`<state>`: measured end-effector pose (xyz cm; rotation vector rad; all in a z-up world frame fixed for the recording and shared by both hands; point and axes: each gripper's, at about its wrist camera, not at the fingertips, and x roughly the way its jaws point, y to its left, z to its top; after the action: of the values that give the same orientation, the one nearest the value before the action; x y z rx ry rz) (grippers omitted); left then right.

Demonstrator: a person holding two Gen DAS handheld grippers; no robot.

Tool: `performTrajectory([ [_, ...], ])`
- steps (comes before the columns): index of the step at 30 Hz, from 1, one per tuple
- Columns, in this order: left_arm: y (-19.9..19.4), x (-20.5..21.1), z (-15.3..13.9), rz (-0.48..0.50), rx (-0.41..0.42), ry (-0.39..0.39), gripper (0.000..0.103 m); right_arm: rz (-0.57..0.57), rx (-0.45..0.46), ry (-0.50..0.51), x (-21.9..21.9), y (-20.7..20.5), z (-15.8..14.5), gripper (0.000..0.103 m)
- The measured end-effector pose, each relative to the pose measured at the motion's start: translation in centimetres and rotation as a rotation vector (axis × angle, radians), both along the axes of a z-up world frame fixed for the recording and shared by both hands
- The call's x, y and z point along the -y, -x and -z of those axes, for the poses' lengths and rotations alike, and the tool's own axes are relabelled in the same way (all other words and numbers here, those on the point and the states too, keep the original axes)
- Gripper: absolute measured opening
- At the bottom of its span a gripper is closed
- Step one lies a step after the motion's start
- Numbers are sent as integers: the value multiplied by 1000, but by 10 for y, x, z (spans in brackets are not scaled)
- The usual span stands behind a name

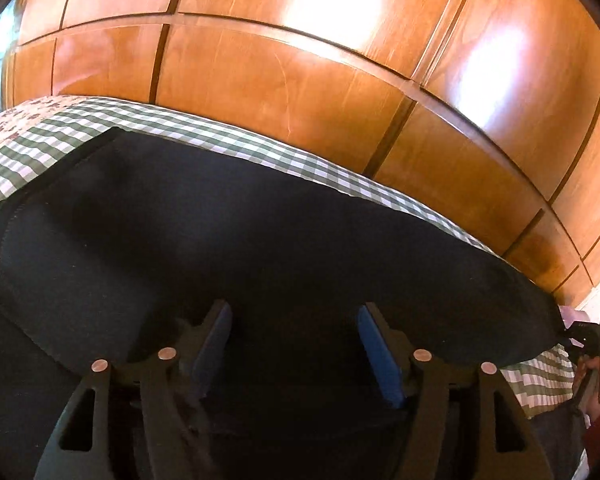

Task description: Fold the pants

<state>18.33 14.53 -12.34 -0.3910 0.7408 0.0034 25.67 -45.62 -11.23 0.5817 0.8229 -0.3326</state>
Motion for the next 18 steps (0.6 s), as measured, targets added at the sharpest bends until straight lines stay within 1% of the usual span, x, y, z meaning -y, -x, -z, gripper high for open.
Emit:
performTrajectory([
  [2,1,-2,0,5,3,11,70,-10,0,45,-3,9,-8,15],
  [5,-2,-4,-1,9,8,28,71,22,10,50,3,34,-14,14],
  [8,-2,-5,-1,21,13,47,72,73,-11,55,14,55,-7,14],
  [10,-3,-5,-1,29,15,56,73,83,-9,35,18,63,3,14],
  [11,-3,-5,0,31,15,59,73,86,1,40,18,64,3,14],
  [12,-3,-5,0,31,15,60,73,90,-12,66,14,63,1,15],
  [13,-3,-6,0,32,15,61,74,98,-36,99,9,61,-2,23],
  [15,-3,-6,0,34,14,63,75,131,-94,160,-8,57,-10,33],
  [16,-3,-6,1,35,14,64,75,141,-86,174,-20,58,-17,35],
  [17,-3,-5,1,36,14,63,75,131,-59,186,-33,59,-24,39],
  [18,-4,-5,1,38,13,61,77,100,-40,222,-50,58,-31,45],
])
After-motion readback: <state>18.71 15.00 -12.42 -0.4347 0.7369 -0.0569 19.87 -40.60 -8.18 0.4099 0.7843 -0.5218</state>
